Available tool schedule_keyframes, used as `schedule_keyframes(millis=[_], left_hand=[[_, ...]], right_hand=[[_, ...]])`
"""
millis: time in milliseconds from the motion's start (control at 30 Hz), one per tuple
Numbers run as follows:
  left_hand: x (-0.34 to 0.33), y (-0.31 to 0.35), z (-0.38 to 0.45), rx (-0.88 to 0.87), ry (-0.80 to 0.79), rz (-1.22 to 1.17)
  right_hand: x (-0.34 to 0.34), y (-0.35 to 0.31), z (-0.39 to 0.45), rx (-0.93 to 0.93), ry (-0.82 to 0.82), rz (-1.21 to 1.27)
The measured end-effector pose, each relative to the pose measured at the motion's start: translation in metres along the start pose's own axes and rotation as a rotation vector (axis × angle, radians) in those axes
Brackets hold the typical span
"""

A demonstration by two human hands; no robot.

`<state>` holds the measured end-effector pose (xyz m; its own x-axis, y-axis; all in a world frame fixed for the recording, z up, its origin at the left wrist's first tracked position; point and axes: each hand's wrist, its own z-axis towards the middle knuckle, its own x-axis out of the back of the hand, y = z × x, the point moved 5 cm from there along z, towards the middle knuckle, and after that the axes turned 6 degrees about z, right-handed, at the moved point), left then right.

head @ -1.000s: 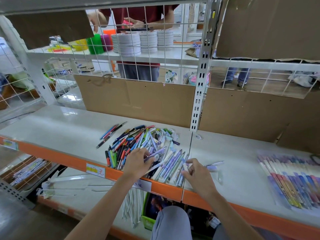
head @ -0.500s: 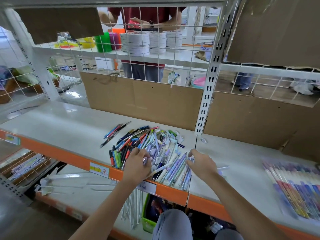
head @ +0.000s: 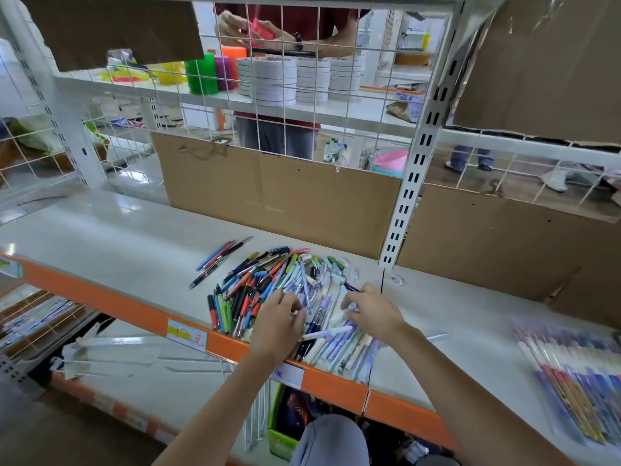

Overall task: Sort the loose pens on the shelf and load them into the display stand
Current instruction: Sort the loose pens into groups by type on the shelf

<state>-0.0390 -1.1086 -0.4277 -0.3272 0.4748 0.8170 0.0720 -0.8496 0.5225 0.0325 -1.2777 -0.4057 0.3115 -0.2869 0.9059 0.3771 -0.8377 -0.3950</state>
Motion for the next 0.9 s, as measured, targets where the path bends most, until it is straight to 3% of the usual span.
schedule_keyframes(millis=[133, 267, 667, 900], left_hand=[[0.003, -0.004, -0.007, -0.135, -0.020, -0.076], [0.000, -0.002, -0.013, -0.283, -0.050, 0.005], [0.002, 0.001, -0.014, -0.115, -0.005, -0.053], [0.005, -0.002, -0.015, -0.064, 0.120, -0.048]], right_hand=[[0.005, 0.012, 0.000, -0.040, -0.001, -0.006], [0.013, 0.015, 0.002, -0.054, 0.006, 0.018], [0.014, -0.006, 0.029, 0.010, 0.186, 0.146], [0.004, -0.023, 0.035, 0.076, 0.133, 0.153]])
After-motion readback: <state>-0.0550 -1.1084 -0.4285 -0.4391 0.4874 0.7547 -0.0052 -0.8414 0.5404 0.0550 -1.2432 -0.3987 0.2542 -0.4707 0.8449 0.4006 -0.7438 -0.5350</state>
